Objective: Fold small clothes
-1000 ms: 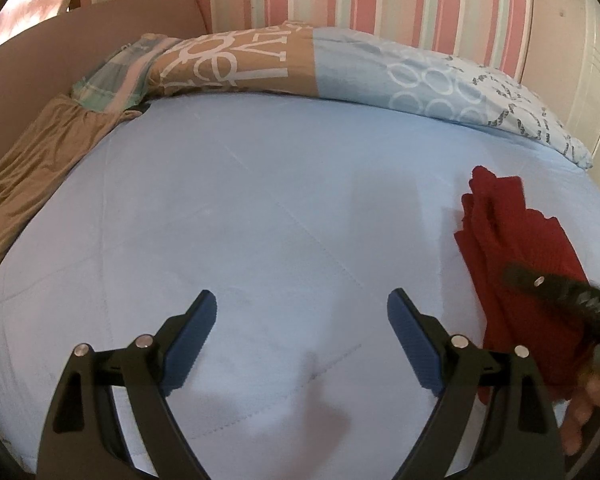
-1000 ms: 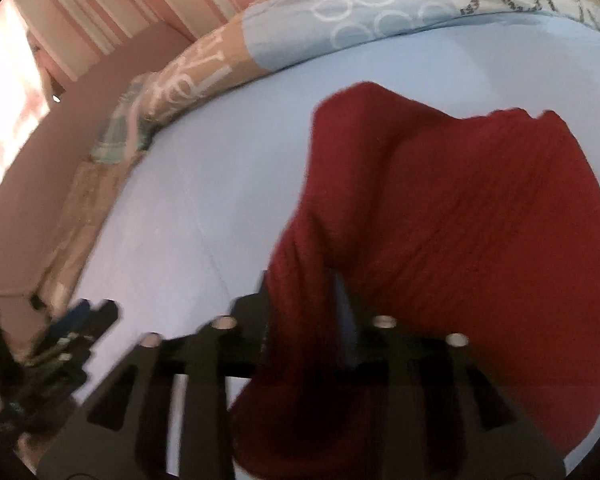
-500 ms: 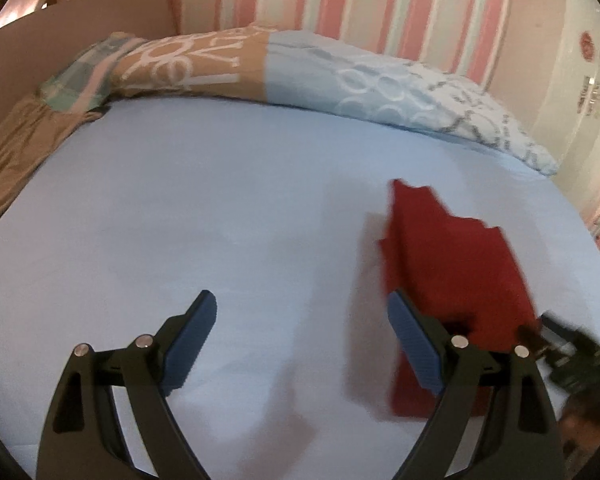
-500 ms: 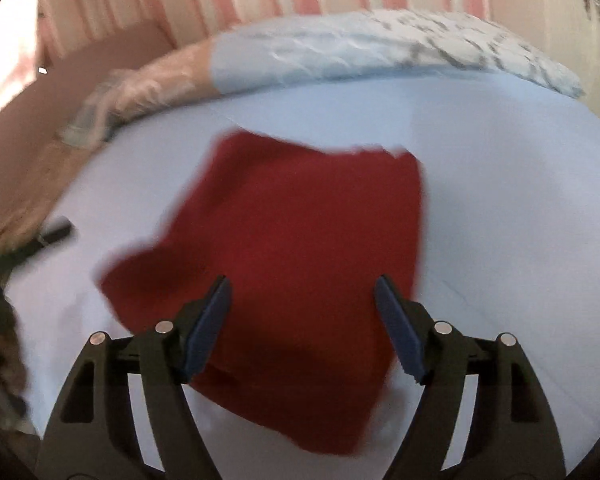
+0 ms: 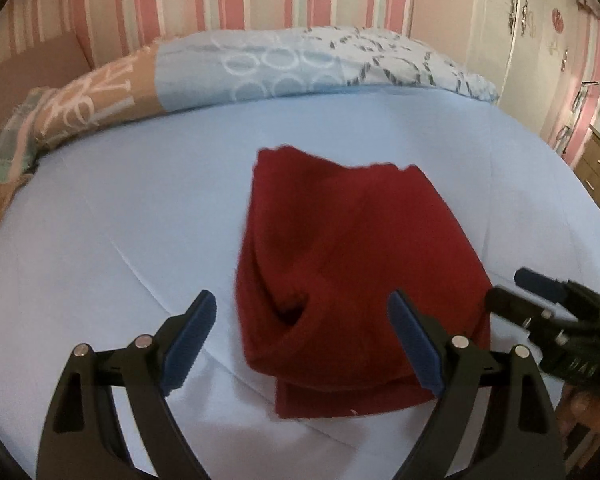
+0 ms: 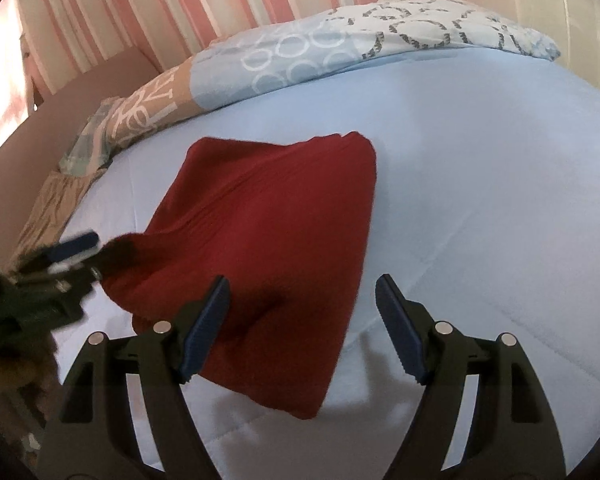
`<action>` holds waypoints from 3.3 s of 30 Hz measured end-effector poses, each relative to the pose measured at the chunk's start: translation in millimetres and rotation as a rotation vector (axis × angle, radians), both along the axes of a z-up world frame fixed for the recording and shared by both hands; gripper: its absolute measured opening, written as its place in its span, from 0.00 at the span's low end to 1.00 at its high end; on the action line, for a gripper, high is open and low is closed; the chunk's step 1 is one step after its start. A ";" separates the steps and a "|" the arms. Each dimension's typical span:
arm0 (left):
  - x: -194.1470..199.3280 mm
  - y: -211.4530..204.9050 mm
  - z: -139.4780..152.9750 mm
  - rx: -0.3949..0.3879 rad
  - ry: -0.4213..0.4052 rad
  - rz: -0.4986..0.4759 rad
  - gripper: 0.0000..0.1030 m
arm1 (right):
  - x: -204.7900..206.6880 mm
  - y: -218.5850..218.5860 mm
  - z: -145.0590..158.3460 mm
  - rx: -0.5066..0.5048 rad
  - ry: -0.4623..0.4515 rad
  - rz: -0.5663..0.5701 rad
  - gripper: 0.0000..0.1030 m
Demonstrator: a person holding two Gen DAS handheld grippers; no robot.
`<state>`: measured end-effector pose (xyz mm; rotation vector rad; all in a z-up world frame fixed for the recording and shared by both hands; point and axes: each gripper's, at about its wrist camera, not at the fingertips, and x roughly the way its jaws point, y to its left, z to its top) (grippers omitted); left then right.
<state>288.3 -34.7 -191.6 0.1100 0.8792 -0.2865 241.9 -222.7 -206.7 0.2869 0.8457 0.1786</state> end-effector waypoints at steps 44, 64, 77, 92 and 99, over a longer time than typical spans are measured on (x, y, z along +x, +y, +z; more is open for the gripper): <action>-15.4 26.2 17.4 -0.039 -0.069 0.100 0.88 | 7.1 -16.2 1.5 -0.053 0.008 0.025 0.85; -66.6 15.7 2.4 -0.031 -0.191 0.024 0.88 | -15.4 -12.1 -40.7 -0.023 0.095 0.012 0.85; -46.3 1.8 -49.8 -0.086 0.016 0.015 0.88 | -5.8 -3.0 -52.8 0.027 0.145 0.015 0.85; -42.7 2.1 -52.2 -0.135 0.025 0.029 0.37 | 12.8 1.7 -69.3 0.215 0.220 0.057 0.42; -41.0 6.6 -43.6 -0.212 0.024 0.030 0.23 | 7.7 -2.4 -54.9 0.257 0.168 0.069 0.21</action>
